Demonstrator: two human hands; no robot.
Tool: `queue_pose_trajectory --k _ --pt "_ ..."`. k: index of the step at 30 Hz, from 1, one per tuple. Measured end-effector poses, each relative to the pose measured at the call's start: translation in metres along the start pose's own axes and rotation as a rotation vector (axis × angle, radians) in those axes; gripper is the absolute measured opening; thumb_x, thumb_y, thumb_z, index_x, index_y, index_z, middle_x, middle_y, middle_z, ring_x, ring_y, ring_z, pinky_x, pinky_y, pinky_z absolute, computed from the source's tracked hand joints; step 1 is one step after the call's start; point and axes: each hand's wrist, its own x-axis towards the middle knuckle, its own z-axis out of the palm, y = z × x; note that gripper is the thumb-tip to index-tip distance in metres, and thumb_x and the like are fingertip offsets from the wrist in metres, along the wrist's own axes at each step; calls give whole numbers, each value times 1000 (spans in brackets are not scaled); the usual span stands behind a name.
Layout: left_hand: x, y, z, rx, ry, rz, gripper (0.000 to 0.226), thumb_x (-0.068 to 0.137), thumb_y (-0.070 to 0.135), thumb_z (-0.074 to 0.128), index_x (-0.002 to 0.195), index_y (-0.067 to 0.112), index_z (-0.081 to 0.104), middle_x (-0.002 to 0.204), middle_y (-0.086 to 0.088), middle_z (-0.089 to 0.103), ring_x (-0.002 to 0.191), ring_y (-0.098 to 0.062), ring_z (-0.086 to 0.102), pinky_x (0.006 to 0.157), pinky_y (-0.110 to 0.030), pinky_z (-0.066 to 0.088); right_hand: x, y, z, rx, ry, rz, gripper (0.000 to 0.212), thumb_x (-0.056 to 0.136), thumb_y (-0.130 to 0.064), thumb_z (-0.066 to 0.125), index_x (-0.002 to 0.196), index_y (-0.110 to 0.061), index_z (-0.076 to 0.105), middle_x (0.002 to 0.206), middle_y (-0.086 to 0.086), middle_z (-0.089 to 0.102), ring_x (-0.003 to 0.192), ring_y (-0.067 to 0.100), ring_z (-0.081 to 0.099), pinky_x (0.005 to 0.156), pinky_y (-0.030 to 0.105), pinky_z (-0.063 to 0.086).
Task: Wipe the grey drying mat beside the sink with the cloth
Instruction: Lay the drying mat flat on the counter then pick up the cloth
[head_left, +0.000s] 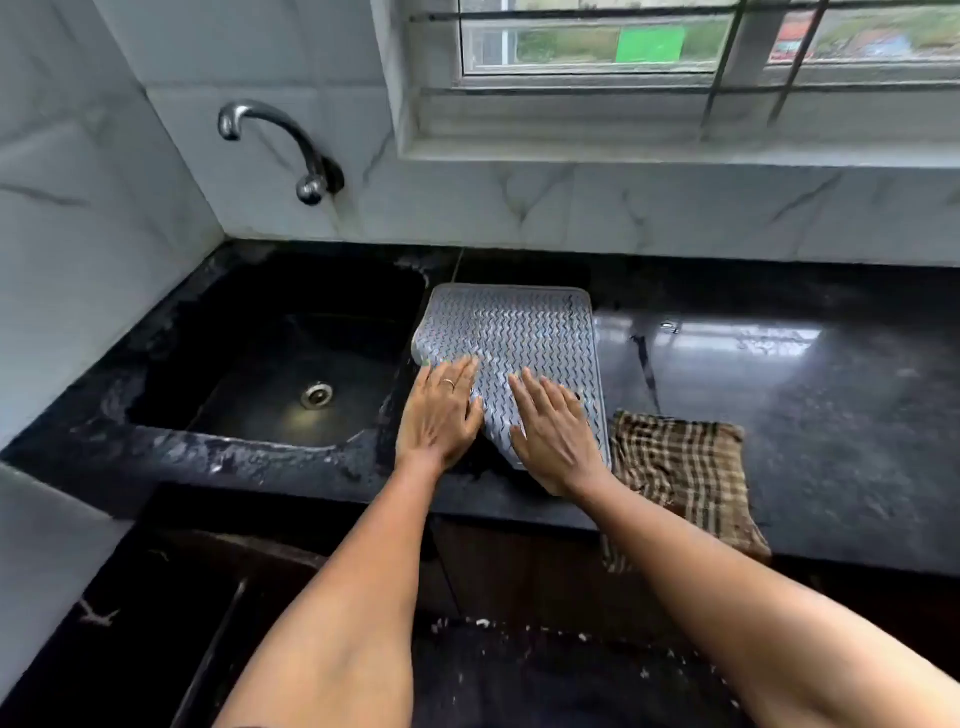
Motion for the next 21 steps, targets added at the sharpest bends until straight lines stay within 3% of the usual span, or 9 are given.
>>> queue_pose_trajectory --k 2,5,8,10,12,17,21 --pt "-1 -5 4 -91 29 -43 49 98 33 38 145 19 36 148 0 43 133 -19 42 118 -37 22 3 -3 2 25 16 97 62 93 -34 39 148 -17 17 156 7 20 139 26 19 112 42 19" --pt "2 -17 13 -164 82 -170 31 92 26 48 121 20 58 123 -2 59 108 -25 57 94 -39 42 8 -16 6 89 102 132 53 82 -19 49 135 -21 40 143 6 34 122 21 18 95 42 26" --pt "8 -32 16 -131 48 -255 21 90 25 50 105 23 64 112 -1 62 105 -23 55 87 -39 41 17 -34 9 130 128 -52 38 76 -8 50 112 -15 58 122 8 53 110 26 42 82 42 36" --pt "10 -40 22 -8 -27 -240 20 91 28 48 99 27 66 110 3 62 106 -20 51 88 -36 37 23 -43 13 148 22 -184 27 83 -10 46 108 -13 58 102 11 65 92 30 60 74 40 43" --pt "15 -42 27 87 -80 -196 22 91 31 46 104 29 64 113 6 62 109 -18 49 90 -35 35 27 -46 18 137 -60 -274 22 86 -11 43 104 -10 56 92 12 68 86 33 62 70 40 44" --pt "32 -27 36 47 -119 -112 40 91 21 49 131 23 44 137 5 48 124 -17 45 99 -35 37 34 -29 25 -73 -110 -229 38 77 -11 46 114 -11 50 115 9 54 110 31 47 89 42 36" --pt "45 -15 41 11 -131 -27 65 90 15 51 147 22 21 157 7 21 144 -13 24 111 -30 29 40 -8 21 -126 -77 -148 70 81 -11 49 145 -8 20 148 14 26 136 33 25 106 46 27"
